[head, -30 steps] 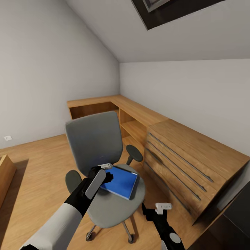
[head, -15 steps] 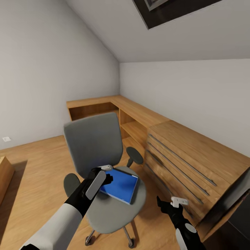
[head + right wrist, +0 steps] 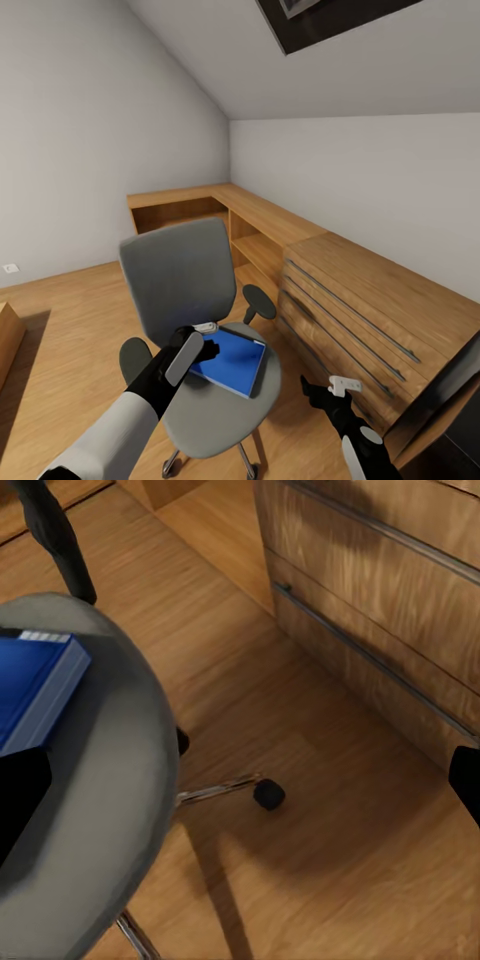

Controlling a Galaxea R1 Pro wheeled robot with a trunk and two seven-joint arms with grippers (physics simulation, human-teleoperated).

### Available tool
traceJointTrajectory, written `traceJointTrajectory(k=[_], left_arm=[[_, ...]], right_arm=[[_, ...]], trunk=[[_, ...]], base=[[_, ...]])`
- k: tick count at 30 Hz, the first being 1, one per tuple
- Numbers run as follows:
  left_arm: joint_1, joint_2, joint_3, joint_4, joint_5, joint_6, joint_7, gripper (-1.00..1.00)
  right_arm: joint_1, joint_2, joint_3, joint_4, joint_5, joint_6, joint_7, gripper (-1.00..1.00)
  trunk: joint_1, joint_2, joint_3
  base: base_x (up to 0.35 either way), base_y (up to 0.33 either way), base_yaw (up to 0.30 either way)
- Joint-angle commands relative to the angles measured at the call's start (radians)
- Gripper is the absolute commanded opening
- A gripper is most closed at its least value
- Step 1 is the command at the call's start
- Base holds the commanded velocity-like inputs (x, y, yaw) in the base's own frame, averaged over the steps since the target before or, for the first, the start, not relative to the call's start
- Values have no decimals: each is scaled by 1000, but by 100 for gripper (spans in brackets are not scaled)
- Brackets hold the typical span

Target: In the bedroom, organize the workspace by keeping the computer under the desk, ensuring the monitor is on the desk, placing the keyboard on the desk next to the monitor, placing the mouse on the desk next to the keyboard, moving the folder from the swivel chair onto the desk next to the mouse, stacking the notebook on top of the folder with the pen on top of the notebook, and positioning the swivel chair next to the desk.

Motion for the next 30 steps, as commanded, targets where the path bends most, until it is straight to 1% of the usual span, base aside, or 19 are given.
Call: traceJointTrajectory(k=[1, 4, 5, 8, 12, 15, 19, 26, 27, 29, 30], left_arm=[[-1, 0, -3, 6, 12, 0, 3, 100], [-1, 1, -4, 24, 12, -4, -12, 100], [-1, 1, -4, 33, 12, -21, -33, 100], [-1, 1, -4, 39, 10, -51, -71, 100], [-1, 2, -4, 42, 7, -71, -100, 100], [-1, 2, -5, 40, 5, -75, -105, 100], [-1, 2, -5, 39, 5, -76, -106, 100], [-1, 1, -10, 40, 5, -77, -104, 100], [-1, 1, -24, 40, 2, -77, -101, 100], [-1, 1, -78, 40, -23, -85, -97, 100], [-1, 2, -92, 40, -32, -91, -97, 100]], right_arm=[[0, 1, -4, -2, -10, 6, 19, 100], [-1, 1, -5, -2, -10, 6, 30, 100], [-1, 1, -5, -2, -9, 6, 33, 100], [0, 0, -7, -2, -9, 7, 36, 100], [0, -11, -11, -2, -10, 7, 38, 100], [0, -14, -12, -2, -11, 6, 41, 100], [0, -15, -13, -2, -9, 6, 84, 100], [0, -17, -14, -2, -8, 6, 98, 100], [0, -17, -14, -2, -8, 6, 99, 100], [0, -18, -14, -2, -8, 6, 100, 100], [0, -18, -14, -2, -8, 6, 100, 100]], trunk=[[0, -1, -1], [0, -1, -1], [0, -1, -1], [0, -1, -1], [0, -1, -1], [0, -1, -1], [0, -1, -1], [0, -1, -1], [0, -1, -1], [0, -1, -1], [0, -1, -1]], base=[[63, 0, 0], [84, 0, 0], [57, 0, 0], [33, 0, 0], [13, 0, 0], [123, 0, 0], [118, 0, 0], [19, 0, 0], [3, 0, 0], [2, 0, 0], [0, 0, 0]])
